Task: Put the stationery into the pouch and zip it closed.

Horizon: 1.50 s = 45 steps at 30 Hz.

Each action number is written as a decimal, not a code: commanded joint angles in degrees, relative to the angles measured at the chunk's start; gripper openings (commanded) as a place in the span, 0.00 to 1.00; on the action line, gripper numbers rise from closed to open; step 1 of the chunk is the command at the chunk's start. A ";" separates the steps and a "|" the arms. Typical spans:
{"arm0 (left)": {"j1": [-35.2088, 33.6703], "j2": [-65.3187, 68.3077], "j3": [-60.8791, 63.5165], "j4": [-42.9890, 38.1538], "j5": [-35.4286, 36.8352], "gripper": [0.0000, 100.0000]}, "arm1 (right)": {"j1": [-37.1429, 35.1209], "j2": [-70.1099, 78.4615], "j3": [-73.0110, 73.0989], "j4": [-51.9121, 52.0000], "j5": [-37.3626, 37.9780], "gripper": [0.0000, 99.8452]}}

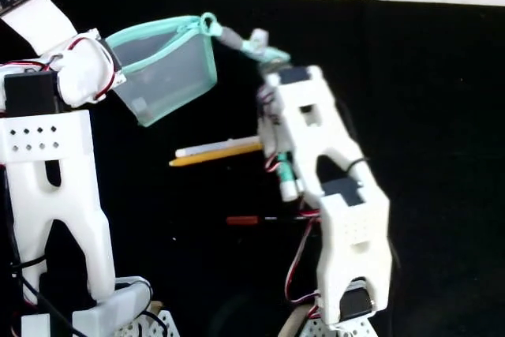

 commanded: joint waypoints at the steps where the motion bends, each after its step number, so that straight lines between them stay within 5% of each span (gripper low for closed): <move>1: -0.22 0.40 0.92 -0.35 0.26 0.01 | 3.21 -8.31 -0.57 0.40 -1.14 0.01; 17: -0.04 0.40 0.92 -0.35 0.35 0.01 | 3.47 -30.02 -0.84 -6.99 -3.16 0.01; 37: -0.04 0.40 0.92 -0.35 0.35 0.01 | 2.15 -28.97 8.66 11.74 5.01 0.01; 45: -0.04 0.40 0.92 -0.35 0.35 0.01 | 1.98 -28.88 -7.52 9.71 2.46 0.01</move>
